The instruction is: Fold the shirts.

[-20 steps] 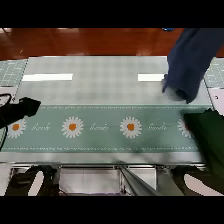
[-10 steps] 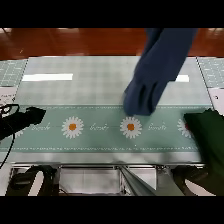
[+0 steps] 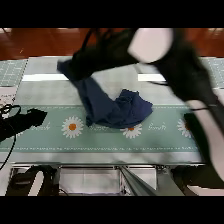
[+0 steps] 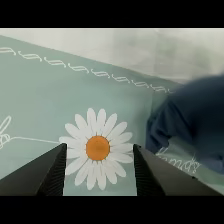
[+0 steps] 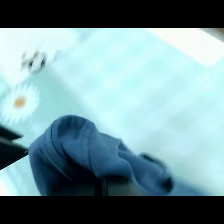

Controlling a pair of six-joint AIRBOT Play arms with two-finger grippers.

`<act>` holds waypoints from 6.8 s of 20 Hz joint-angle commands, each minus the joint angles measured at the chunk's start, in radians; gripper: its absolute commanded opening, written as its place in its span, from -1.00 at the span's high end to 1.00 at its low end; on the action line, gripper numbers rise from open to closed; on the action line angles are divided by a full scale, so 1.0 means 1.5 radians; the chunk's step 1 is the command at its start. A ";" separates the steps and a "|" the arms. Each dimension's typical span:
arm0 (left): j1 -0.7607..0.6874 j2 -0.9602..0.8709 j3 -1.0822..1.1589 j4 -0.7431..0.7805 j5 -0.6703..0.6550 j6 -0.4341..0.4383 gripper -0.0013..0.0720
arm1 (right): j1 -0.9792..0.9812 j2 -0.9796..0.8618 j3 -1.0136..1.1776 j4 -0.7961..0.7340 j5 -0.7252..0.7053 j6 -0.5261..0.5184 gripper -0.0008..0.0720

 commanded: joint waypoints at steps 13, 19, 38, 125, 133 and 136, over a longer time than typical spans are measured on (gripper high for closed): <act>0.072 -0.036 -0.042 -0.038 -0.089 -0.022 -0.42 | -0.474 0.216 -0.360 -0.061 0.095 0.121 -0.14; 0.086 -0.202 -0.150 -0.243 0.059 0.058 -0.42 | -0.671 0.469 -0.829 0.093 -0.013 0.009 -0.14; 0.071 -0.483 -0.006 -0.392 0.132 0.305 0.92 | -0.432 0.253 -0.893 0.288 -0.198 -0.010 -0.14; 0.014 -0.451 -0.157 -0.232 -0.001 0.063 -0.41 | -0.894 0.356 -0.868 0.248 0.036 -0.180 -0.14; -0.008 -0.451 -0.114 -0.302 0.091 0.166 0.92 | -0.894 0.317 -0.867 0.276 -0.006 -0.175 -0.14; -0.004 -0.451 -0.077 -0.303 0.077 0.171 0.92 | -0.894 0.231 -0.844 0.348 -0.011 -0.222 -0.14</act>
